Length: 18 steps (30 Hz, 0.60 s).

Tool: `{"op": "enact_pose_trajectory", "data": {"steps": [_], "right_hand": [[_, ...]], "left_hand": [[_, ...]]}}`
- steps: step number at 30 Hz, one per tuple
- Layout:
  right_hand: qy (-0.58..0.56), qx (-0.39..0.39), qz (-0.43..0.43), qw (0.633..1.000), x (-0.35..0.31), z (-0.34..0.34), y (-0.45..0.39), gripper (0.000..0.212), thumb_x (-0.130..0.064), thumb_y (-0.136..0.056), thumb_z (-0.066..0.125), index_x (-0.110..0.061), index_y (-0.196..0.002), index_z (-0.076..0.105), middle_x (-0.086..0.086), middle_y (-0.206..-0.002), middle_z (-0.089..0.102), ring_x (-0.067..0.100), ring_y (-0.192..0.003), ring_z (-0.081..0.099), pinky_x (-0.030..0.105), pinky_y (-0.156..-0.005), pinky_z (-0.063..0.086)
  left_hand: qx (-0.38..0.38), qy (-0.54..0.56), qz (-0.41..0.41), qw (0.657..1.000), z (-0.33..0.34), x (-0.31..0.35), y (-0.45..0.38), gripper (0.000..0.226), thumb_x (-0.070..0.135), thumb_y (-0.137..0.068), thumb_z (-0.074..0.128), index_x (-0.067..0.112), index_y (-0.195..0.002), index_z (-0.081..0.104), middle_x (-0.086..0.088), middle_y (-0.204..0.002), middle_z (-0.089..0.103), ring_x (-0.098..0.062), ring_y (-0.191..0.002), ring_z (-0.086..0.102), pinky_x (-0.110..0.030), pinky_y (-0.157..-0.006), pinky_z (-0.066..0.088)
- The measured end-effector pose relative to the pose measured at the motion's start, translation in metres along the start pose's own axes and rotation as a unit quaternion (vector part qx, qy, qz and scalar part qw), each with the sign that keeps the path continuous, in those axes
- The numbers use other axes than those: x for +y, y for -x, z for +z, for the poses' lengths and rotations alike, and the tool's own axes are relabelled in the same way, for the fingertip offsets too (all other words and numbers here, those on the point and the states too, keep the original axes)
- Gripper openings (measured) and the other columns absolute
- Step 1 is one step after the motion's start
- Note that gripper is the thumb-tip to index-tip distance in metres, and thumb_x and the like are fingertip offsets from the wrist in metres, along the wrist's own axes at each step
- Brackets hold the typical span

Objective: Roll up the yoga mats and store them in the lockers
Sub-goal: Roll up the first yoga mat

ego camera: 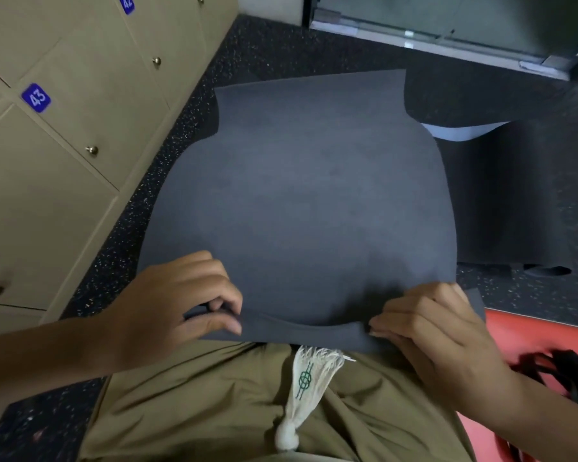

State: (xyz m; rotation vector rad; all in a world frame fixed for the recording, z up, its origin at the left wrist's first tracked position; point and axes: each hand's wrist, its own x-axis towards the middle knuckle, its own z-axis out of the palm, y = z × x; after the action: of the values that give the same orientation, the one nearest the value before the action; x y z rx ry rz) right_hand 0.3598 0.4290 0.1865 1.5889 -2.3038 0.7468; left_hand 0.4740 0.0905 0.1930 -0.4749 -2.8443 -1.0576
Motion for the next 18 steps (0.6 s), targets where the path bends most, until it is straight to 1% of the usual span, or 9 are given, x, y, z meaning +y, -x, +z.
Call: {"op": "enact_pose_trajectory", "data": {"steps": [3,4,5,7,9,10,13,16,18], "right_hand": [[0.001,-0.010,-0.024,1.000,0.002,0.001,0.000,0.011,-0.016,-0.095,0.066,-0.011,-0.103,0.071,-0.001,-0.107,0.059,0.023,-0.088,0.054,0.038,-0.073,0.044],[-0.005,-0.014,-0.029,0.999,0.003,0.001,-0.001,0.014,-0.019,-0.093,0.069,-0.009,-0.102,0.071,0.001,-0.105,0.060,0.025,-0.087,0.055,0.039,-0.073,0.045],[-0.009,-0.023,-0.033,0.999,0.004,0.001,-0.001,0.021,-0.023,-0.091,0.072,-0.008,-0.105,0.069,0.002,-0.105,0.060,0.026,-0.086,0.055,0.039,-0.073,0.046],[-0.009,-0.051,-0.036,0.998,0.005,-0.001,-0.004,0.044,-0.031,-0.081,0.084,-0.012,-0.112,0.060,0.001,-0.107,0.055,0.025,-0.088,0.054,0.036,-0.078,0.045],[-0.007,-0.078,-0.017,0.997,0.005,-0.002,-0.007,0.064,-0.041,-0.070,0.092,-0.014,-0.113,0.054,-0.001,-0.108,0.051,0.022,-0.089,0.053,0.032,-0.080,0.042],[-0.006,-0.081,-0.004,0.997,0.003,-0.003,-0.009,0.064,-0.048,-0.071,0.089,-0.015,-0.111,0.052,-0.001,-0.106,0.052,0.021,-0.088,0.053,0.031,-0.080,0.042],[0.006,-0.078,0.040,0.996,-0.001,-0.002,-0.013,0.054,-0.065,-0.084,0.067,-0.017,-0.105,0.052,0.000,-0.096,0.058,0.023,-0.082,0.055,0.034,-0.077,0.044],[0.023,-0.074,0.081,0.994,-0.003,0.002,-0.014,0.050,-0.067,-0.090,0.059,-0.017,-0.095,0.056,-0.002,-0.088,0.057,0.019,-0.078,0.050,0.033,-0.074,0.040],[0.038,-0.071,0.094,0.992,-0.004,0.004,-0.014,0.051,-0.067,-0.091,0.057,-0.016,-0.090,0.058,-0.004,-0.084,0.054,0.017,-0.076,0.046,0.031,-0.072,0.037]], "left_hand": [[-0.001,-0.015,0.026,1.000,-0.002,-0.001,0.001,0.028,0.063,-0.090,0.064,0.036,-0.093,0.062,0.018,-0.082,0.052,-0.002,-0.078,0.048,-0.028,-0.063,0.041],[-0.005,-0.021,0.035,0.999,-0.003,0.000,0.001,0.032,0.066,-0.086,0.066,0.035,-0.094,0.061,0.018,-0.082,0.052,-0.003,-0.077,0.048,-0.028,-0.062,0.041],[-0.010,-0.029,0.043,0.999,-0.004,0.001,0.002,0.037,0.069,-0.082,0.069,0.035,-0.094,0.060,0.017,-0.082,0.052,-0.004,-0.076,0.048,-0.027,-0.063,0.040],[-0.016,-0.050,0.047,0.998,-0.005,0.003,0.002,0.044,0.071,-0.078,0.072,0.032,-0.093,0.059,0.017,-0.083,0.050,-0.005,-0.075,0.047,-0.024,-0.064,0.039],[-0.010,-0.079,0.035,0.996,-0.004,0.006,0.002,0.045,0.071,-0.081,0.071,0.029,-0.092,0.059,0.018,-0.082,0.046,-0.005,-0.073,0.045,-0.024,-0.064,0.037],[-0.007,-0.102,0.033,0.994,-0.003,0.008,0.001,0.044,0.070,-0.084,0.068,0.027,-0.091,0.060,0.019,-0.082,0.044,-0.006,-0.072,0.044,-0.024,-0.065,0.036],[-0.002,-0.199,0.046,0.979,0.002,0.016,0.000,0.047,0.066,-0.095,0.055,0.020,-0.090,0.063,0.019,-0.087,0.041,-0.013,-0.071,0.044,-0.028,-0.066,0.030],[0.029,-0.312,0.059,0.948,0.013,0.022,-0.002,0.048,0.058,-0.098,0.049,0.012,-0.090,0.062,0.002,-0.082,0.056,-0.024,-0.066,0.049,-0.036,-0.063,0.028],[0.046,-0.358,0.056,0.931,0.022,0.026,-0.002,0.045,0.053,-0.099,0.047,0.010,-0.095,0.056,-0.005,-0.079,0.058,-0.029,-0.064,0.052,-0.040,-0.062,0.031]]}}
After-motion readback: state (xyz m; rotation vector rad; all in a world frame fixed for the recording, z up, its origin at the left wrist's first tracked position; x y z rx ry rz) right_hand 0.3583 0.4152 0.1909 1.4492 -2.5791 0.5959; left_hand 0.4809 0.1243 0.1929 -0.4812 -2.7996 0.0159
